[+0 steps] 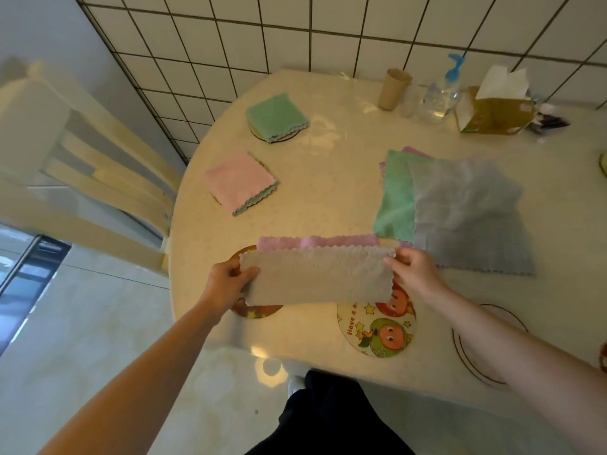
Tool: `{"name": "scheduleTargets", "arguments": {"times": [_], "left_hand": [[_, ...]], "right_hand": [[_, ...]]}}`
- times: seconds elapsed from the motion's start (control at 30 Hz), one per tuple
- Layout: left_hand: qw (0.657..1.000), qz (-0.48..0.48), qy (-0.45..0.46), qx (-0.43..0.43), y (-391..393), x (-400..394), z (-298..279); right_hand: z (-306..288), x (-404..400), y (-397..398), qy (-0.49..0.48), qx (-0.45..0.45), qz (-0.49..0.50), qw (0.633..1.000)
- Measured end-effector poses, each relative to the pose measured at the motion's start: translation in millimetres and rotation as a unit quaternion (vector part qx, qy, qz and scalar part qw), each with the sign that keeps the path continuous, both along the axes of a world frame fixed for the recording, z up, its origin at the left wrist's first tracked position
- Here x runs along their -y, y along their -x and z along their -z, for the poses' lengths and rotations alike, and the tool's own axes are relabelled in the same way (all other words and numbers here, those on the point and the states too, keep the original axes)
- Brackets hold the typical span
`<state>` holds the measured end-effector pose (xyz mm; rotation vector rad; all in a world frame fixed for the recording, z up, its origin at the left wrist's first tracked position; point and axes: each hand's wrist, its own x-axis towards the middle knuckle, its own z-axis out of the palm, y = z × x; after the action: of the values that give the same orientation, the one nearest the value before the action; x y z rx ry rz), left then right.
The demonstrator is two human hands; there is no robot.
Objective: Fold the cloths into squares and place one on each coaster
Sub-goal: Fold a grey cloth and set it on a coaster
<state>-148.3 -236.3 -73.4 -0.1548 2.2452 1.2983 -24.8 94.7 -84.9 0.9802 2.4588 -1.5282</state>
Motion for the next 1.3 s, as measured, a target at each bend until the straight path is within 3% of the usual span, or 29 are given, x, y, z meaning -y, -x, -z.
{"name": "scheduleTargets", "arguments": {"times": [0.13,0.37,0.9,1.07,1.3], "left_hand": [[0.998,-0.044,0.039,0.002,21.6,-23.3,17.4],[0.993,-0.028,0.114,-0.007,41.3,-39.4,38.2],[0.99,-0.015,0.136,-0.027,48.7,-47.2,38.5],[0.99,-0.018,0.119,-0.07,47.3,-52.5,37.5],[0.983,-0.023,0.178,-0.051,37.0,-57.6,37.6]], "right_hand": [[14.4,-3.5,28.2,-0.005,0.039,0.027,0.999],[24.6,-10.9,46.0,-0.028,0.055,-0.004,0.998],[30.7,-20.1,61.6,-0.092,0.114,-0.012,0.989],[28.6,-18.7,65.4,-0.099,0.13,0.011,0.987],[22.5,-12.0,64.6,-0.115,0.101,0.023,0.988]]}}
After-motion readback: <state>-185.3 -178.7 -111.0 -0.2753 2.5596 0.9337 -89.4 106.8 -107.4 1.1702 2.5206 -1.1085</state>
